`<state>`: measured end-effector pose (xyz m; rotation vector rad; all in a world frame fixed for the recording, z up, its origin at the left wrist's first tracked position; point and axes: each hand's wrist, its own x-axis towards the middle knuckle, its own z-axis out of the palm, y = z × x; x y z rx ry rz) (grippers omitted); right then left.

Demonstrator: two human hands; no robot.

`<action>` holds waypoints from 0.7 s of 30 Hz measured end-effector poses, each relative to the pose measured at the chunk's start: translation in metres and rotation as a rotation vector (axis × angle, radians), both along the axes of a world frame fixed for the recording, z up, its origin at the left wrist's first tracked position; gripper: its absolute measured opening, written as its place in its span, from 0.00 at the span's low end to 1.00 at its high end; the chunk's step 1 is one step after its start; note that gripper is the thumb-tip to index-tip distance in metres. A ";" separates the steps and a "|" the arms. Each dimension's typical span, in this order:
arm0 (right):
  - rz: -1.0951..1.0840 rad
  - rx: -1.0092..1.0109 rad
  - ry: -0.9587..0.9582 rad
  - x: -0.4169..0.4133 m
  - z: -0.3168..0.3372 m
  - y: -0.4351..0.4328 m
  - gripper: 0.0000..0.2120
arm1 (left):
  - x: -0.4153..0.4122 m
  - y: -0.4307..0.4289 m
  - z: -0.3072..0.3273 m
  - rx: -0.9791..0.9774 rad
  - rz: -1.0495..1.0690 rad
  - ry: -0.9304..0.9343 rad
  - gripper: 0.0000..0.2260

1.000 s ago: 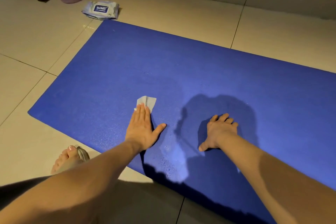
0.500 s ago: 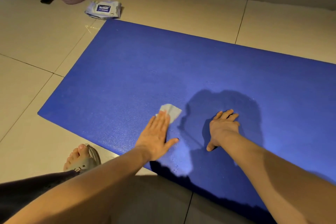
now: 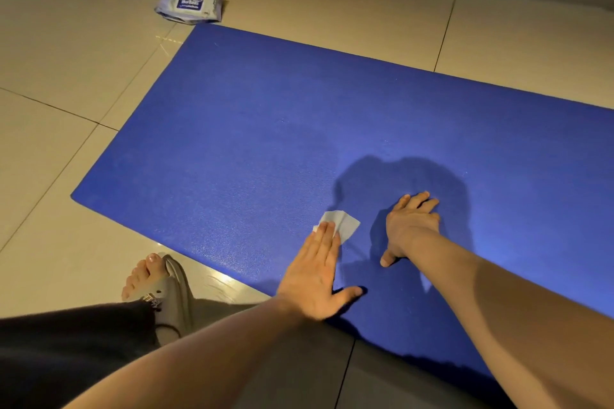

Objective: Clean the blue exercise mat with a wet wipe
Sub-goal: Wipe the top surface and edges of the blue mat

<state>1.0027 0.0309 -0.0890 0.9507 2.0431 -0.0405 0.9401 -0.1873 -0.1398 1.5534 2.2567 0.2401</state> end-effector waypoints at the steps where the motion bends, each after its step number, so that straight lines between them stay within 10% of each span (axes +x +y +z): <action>1: -0.006 0.000 -0.007 -0.001 -0.001 0.000 0.75 | -0.003 0.000 0.000 0.015 -0.024 0.010 0.48; 21: 0.044 0.080 -0.203 -0.032 -0.010 -0.006 0.68 | -0.052 -0.030 -0.008 0.035 0.300 0.192 0.45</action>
